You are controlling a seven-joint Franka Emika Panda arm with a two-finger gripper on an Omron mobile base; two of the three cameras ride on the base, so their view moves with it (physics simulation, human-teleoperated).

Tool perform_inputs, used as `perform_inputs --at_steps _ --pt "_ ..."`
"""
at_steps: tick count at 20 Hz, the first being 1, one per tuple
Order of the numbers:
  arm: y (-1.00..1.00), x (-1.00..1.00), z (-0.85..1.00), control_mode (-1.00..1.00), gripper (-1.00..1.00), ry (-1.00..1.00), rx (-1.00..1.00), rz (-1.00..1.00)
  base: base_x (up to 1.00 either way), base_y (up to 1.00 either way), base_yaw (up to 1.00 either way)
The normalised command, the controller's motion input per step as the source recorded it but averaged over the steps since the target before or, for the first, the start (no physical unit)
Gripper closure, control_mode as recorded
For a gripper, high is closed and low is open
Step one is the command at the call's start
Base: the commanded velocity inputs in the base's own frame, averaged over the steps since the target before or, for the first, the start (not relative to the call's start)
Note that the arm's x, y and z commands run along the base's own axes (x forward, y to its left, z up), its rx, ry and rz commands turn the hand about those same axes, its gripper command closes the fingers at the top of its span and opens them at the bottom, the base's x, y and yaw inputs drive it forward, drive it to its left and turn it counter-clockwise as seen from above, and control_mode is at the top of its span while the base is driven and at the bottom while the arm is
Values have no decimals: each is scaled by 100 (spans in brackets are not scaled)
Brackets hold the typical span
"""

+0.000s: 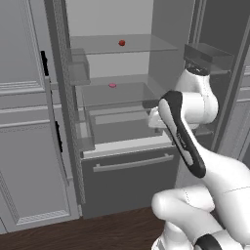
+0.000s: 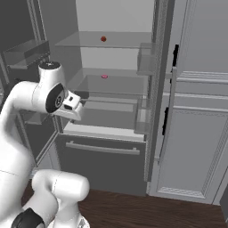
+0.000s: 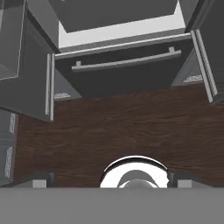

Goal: Take the strawberry from the fridge and place it on top of the pancake, located on the dining counter.

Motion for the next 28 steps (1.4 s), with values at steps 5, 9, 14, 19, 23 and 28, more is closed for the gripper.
perform_inputs --at_steps 5,9,14,19,23,28 --pt "2 -64 -1 -100 -100 -2 -22 2 0 0 0" --pt "0 -66 0 -100 -100 0 -7 10 0 0 0" --pt "-10 -49 -4 -100 -100 -2 7 1 0 0 0" --pt "-28 -21 -20 -100 -100 -6 2 0 0 0 0" --pt "-17 0 -34 -100 -100 0 -4 0 0 0 0" --pt "-4 0 -5 -100 -100 1 0 0 0 0 0"
